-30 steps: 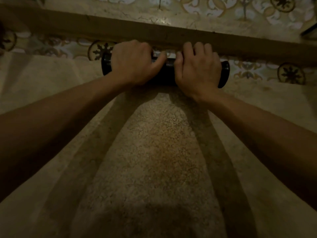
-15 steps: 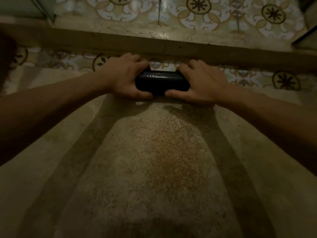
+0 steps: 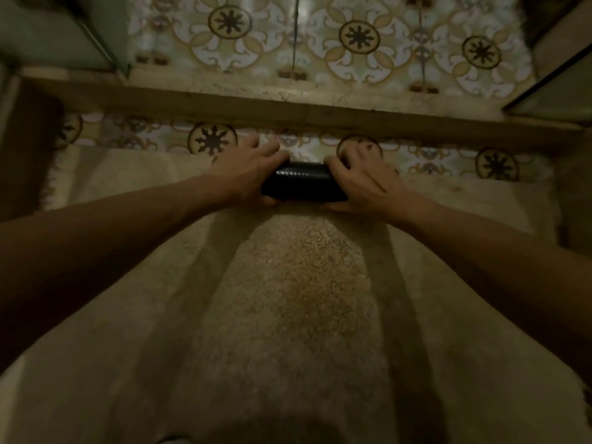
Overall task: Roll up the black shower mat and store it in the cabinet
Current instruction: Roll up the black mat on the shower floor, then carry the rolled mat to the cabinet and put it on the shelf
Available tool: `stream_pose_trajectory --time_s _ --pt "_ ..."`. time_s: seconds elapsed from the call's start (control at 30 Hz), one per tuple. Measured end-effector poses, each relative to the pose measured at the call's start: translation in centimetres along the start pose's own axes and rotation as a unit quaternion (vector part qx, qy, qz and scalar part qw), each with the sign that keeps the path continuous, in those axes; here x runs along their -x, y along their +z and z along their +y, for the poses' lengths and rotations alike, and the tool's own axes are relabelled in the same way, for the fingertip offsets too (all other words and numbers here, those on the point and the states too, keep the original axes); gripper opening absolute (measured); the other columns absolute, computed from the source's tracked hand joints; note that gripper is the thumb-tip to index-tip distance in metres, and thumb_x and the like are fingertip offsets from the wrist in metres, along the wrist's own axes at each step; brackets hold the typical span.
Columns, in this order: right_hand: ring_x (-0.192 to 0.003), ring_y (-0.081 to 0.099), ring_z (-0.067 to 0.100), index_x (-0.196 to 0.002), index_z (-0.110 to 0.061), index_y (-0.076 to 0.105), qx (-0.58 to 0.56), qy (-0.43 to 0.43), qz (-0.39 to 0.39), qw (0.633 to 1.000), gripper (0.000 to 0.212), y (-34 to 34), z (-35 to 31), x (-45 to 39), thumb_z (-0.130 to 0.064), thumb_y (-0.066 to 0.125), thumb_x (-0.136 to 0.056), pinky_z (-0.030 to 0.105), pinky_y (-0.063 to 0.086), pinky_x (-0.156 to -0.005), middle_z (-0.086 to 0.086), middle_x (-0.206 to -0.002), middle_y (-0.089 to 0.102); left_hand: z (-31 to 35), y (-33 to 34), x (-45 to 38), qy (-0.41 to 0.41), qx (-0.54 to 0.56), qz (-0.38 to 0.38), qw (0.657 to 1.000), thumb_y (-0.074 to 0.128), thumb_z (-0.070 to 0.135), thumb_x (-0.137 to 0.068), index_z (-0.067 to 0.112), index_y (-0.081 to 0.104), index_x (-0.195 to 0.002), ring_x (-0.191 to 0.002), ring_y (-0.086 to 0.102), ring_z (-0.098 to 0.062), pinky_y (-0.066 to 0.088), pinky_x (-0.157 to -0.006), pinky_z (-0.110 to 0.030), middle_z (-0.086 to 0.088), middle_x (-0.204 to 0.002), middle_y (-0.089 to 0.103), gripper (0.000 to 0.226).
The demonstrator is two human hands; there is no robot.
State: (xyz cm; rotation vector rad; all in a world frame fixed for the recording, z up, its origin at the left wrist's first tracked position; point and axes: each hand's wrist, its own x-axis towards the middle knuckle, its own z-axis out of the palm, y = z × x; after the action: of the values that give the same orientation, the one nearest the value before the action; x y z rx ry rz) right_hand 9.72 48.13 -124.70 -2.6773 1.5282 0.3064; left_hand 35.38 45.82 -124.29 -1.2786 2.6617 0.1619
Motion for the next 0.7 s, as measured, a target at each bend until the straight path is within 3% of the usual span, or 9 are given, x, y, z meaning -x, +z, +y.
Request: stream_pose_trajectory --time_s 0.13,0.27,0.7 --pt "-0.105 0.051 0.039 -0.127 -0.009 0.047 -0.028 0.014 -0.032 0.999 0.069 -6.3 -1.0 5.2 -0.051 0.074 -0.08 0.05 0.051 -0.083 0.024 -0.12 0.052 3.0 -6.2 3.5 0.002 0.018 -0.033 0.999 0.079 0.053 -0.071 0.025 0.034 -0.138 -0.12 0.038 -0.032 0.049 -0.092 -0.058 -0.006 -0.137 0.042 0.086" --pt "-0.095 0.05 0.035 -0.124 -0.01 0.049 -0.054 0.007 -0.065 0.996 0.061 -15.4 -2.5 10.8 -0.04 0.075 -0.078 0.048 0.05 -0.076 0.019 -0.11 0.053 6.0 -14.1 8.9 -0.002 0.066 -0.062 0.996 0.078 0.055 -0.072 0.026 0.036 -0.133 -0.117 0.041 -0.031 0.05 -0.086 -0.054 -0.006 -0.133 0.044 0.079" --pt "-0.1 0.051 0.033 -0.131 -0.012 0.049 -0.11 0.032 -0.151 0.982 0.07 -53.1 -7.9 24.9 -0.039 0.078 -0.074 0.045 0.05 -0.079 0.016 -0.113 0.053 10.5 -49.8 25.6 -0.01 0.098 -0.133 0.986 0.073 0.058 -0.073 0.029 0.039 -0.134 -0.112 0.044 -0.026 0.047 -0.084 -0.047 -0.003 -0.127 0.044 0.075"
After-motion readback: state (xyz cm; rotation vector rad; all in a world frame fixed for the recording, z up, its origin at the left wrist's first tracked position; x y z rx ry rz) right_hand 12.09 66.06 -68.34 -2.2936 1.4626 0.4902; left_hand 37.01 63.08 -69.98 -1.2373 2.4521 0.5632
